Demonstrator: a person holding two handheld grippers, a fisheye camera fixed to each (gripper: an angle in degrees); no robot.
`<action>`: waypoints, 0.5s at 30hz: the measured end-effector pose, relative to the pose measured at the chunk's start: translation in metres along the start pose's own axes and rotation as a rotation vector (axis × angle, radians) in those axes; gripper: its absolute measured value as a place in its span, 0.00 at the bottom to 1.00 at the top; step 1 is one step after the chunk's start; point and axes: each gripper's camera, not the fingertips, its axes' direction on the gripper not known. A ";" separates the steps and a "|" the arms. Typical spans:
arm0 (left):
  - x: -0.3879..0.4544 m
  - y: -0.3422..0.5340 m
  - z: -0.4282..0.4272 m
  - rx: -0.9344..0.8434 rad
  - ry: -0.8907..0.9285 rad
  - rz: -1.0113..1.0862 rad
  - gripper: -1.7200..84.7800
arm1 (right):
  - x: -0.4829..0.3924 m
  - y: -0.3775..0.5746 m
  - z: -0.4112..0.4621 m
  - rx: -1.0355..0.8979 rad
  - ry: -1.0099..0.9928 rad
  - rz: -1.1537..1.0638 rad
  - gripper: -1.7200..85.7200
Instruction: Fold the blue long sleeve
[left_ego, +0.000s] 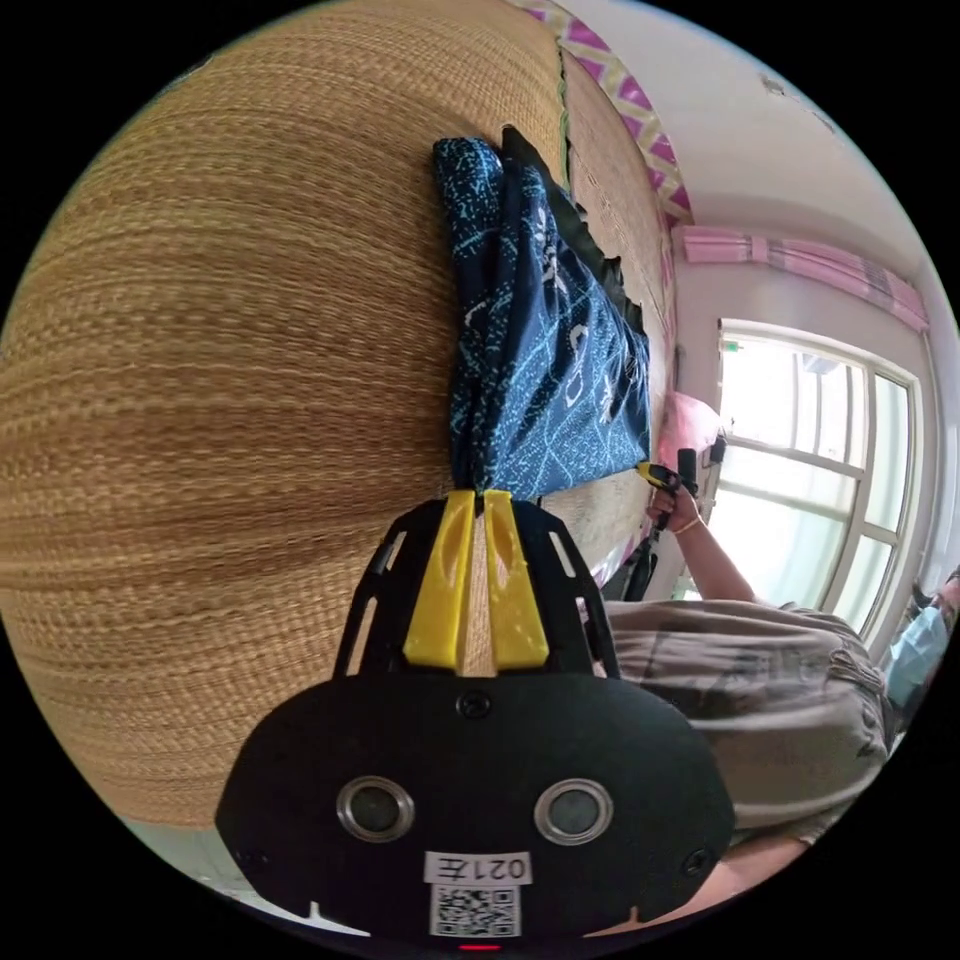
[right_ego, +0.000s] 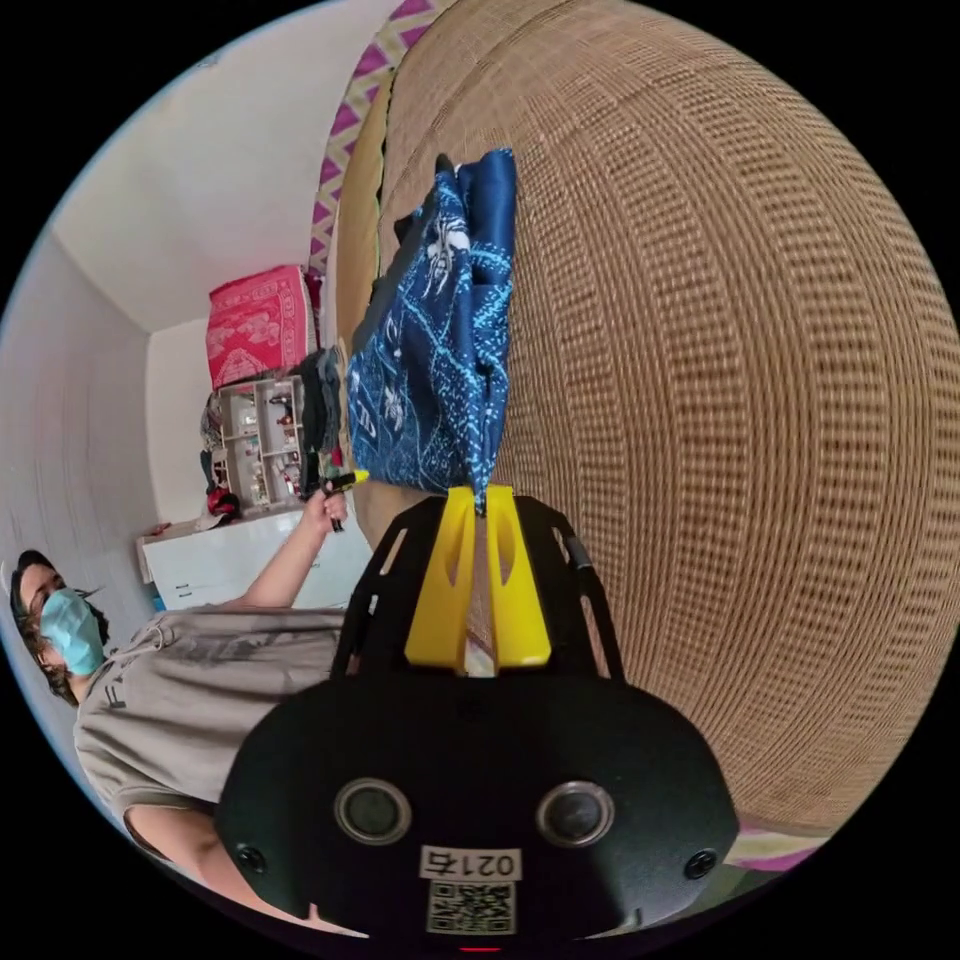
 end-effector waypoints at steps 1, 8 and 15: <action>-0.001 -0.002 -0.005 -0.035 -0.024 0.016 0.01 | -0.005 0.008 0.009 -0.049 0.024 -0.010 0.02; -0.010 -0.011 -0.046 -0.120 -0.323 0.083 0.01 | -0.034 0.079 0.118 -0.253 -0.114 0.036 0.03; -0.035 0.046 -0.102 0.227 -0.271 0.059 0.13 | -0.055 0.087 0.173 -0.275 -0.361 0.019 0.09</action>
